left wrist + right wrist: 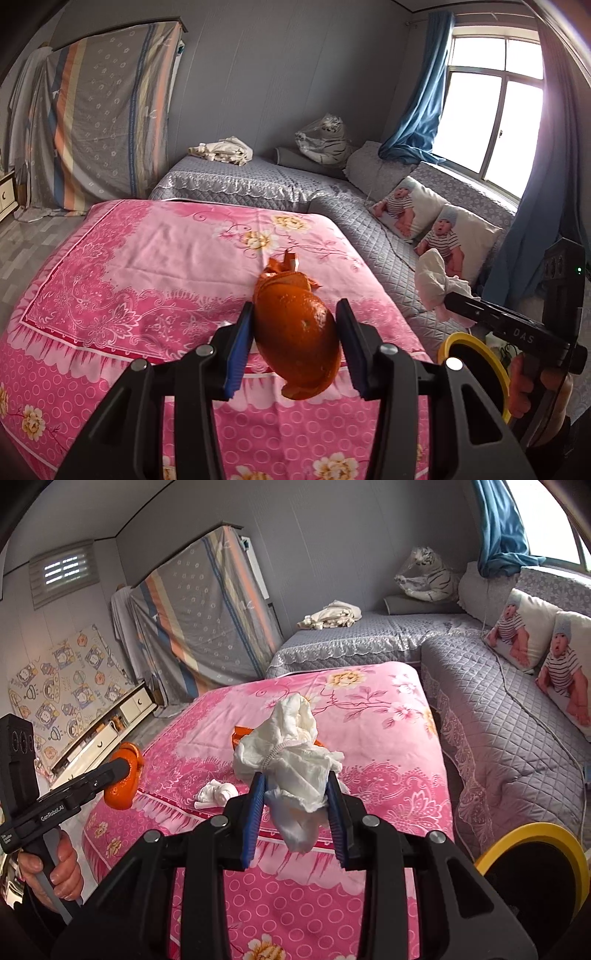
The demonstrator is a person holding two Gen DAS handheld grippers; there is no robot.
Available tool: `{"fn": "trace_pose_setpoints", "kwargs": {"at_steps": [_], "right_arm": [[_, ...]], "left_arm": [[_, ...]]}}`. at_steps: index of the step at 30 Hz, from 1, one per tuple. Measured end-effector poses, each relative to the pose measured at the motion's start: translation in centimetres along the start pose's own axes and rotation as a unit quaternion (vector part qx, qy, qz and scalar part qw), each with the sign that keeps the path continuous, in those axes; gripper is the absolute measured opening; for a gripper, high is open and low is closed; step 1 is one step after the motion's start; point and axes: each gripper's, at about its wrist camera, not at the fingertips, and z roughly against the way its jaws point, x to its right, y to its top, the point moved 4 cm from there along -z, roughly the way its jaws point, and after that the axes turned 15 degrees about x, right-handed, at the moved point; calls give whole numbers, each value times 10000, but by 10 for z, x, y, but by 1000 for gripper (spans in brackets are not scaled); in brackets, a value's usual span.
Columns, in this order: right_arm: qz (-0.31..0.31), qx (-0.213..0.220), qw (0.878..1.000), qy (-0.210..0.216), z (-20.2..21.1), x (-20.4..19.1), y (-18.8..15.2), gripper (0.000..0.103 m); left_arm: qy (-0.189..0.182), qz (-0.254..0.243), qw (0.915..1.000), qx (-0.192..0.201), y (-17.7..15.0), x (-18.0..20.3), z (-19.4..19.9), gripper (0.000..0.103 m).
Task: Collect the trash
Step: 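Carry the orange peel in left tool while right tool carries the white tissue to the yellow bin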
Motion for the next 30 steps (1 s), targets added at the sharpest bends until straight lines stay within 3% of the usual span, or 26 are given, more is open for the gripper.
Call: {"fn": "trace_pose_setpoints", "kwargs": {"at_steps": [17, 30], "right_arm": [[-314, 565, 9946, -814, 66, 69, 7, 31], [-683, 1006, 9762, -1797, 119, 139, -12, 31]], "left_arm": [[-791, -453, 9957, 144, 10, 96, -3, 42], [-1456, -777, 9863, 58, -7, 181, -26, 42]]}}
